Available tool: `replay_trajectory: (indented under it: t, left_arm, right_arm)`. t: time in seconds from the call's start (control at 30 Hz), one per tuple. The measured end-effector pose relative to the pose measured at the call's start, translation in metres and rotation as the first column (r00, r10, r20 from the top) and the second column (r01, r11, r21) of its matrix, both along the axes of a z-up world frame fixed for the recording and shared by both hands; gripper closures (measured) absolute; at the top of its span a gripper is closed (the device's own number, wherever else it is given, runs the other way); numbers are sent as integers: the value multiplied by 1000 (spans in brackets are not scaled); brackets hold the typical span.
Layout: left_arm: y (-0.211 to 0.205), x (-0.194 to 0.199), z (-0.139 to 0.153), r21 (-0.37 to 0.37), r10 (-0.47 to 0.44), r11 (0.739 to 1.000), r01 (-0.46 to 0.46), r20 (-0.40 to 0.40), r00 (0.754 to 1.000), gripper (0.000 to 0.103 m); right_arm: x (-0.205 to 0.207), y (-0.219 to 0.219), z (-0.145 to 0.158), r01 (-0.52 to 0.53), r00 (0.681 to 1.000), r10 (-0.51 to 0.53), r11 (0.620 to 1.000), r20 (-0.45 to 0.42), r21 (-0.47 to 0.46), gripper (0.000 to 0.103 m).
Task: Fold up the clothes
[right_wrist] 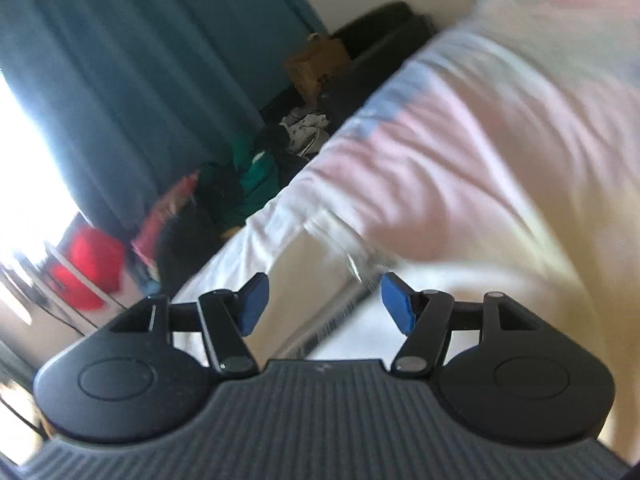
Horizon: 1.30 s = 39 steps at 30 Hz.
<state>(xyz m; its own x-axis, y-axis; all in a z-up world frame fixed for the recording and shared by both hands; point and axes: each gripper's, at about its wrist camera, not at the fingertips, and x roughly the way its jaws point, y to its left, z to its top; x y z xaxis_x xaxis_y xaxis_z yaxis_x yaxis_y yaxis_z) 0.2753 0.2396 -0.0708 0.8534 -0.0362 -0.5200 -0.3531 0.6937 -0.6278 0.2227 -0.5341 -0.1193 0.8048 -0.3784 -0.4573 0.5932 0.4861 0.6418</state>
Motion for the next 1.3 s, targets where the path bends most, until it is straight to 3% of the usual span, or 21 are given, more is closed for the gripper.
replay_trajectory:
  t: [0.1,0.2,0.4,0.5,0.57,0.63,0.73,0.83,0.87,1.0,1.17,1.3]
  left_arm:
    - [1,-37,-1,-66,-3,998,3,-5,1000,28]
    - [4,-62,-7,-102,-14,995,10,-38,999,28]
    - [3,-56,-27,-156,-47,987,39,-49,998,28]
    - [4,-35,-44,-159,-30,987,23,-40,999,32]
    - [7,-17,-56,-168,2,986,-9,-42,999,37]
    - [6,-5,-57,-141,11,990,-15,-32,999,37]
    - [5,4,-58,-117,34,992,-37,-25,999,42]
    - [7,5,-56,-128,69,989,-74,-41,997,58]
    - [9,4,-55,-142,81,986,-86,-42,996,65]
    - [12,-1,-41,-130,77,988,-79,-19,997,81]
    - [12,-17,-6,-109,63,992,-61,17,998,86]
    - [18,-51,22,-87,41,995,-39,23,999,86]
  right_arm:
    - [-44,6,-9,9,998,-17,992,58,129,36]
    - [-73,13,-19,1,996,-17,984,84,178,36]
    - [-84,5,-61,-67,991,23,941,135,331,37]
    - [-67,-3,-70,-72,992,38,953,118,295,38]
    - [-52,-9,-73,-69,993,41,964,111,258,45]
    - [-34,-17,-75,-64,994,43,972,99,227,47]
    - [-10,-26,-73,-60,996,46,982,83,180,58]
    - [6,-32,-68,-59,997,50,985,63,163,75]
    - [7,-32,-64,-60,997,51,987,64,151,83]
    - [5,-31,-48,-58,996,50,991,73,118,90]
    - [-21,-26,-20,-64,995,55,993,86,104,91]
    - [-59,-24,-3,-70,994,59,991,94,116,92]
